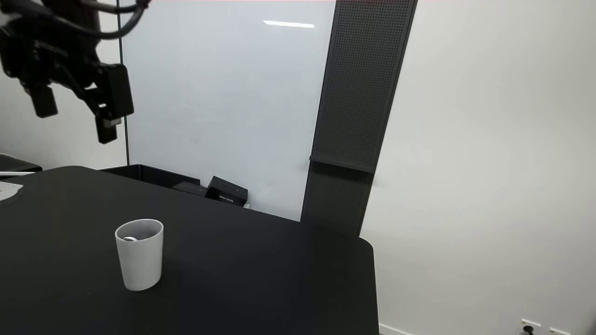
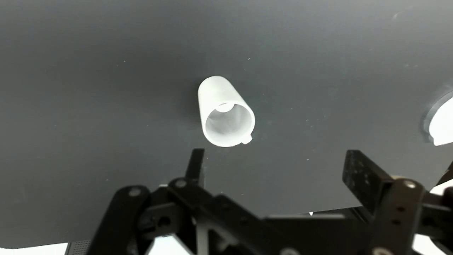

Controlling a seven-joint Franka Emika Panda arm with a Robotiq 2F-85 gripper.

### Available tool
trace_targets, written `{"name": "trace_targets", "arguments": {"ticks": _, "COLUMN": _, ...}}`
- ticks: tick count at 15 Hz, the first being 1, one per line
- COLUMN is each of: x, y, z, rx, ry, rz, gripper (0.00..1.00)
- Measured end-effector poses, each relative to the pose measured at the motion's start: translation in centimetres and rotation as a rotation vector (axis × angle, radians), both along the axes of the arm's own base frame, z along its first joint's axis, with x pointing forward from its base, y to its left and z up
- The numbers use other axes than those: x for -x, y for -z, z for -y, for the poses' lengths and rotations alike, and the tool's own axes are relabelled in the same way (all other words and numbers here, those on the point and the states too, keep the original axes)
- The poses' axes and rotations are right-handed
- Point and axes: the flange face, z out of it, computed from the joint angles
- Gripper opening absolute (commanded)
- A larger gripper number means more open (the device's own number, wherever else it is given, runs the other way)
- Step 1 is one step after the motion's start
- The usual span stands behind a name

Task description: Put the spoon on the table

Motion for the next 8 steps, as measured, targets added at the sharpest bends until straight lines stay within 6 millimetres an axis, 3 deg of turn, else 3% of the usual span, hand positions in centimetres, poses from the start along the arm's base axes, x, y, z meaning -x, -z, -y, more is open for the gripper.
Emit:
{"name": "trace_targets", "arguments": {"ticks": 5, "x": -4.5, "y": 2.6, "z": 1.9, "rx": 0.044, "ry": 0.108, "rz": 0.06, "gripper": 1.0}}
{"name": "trace_targets", "arguments": {"ticks": 8, "x": -7.6, "y": 4.4, "z": 1.6, "rx": 0.038, "ry": 0.25, "rz": 0.107, "gripper": 1.0}}
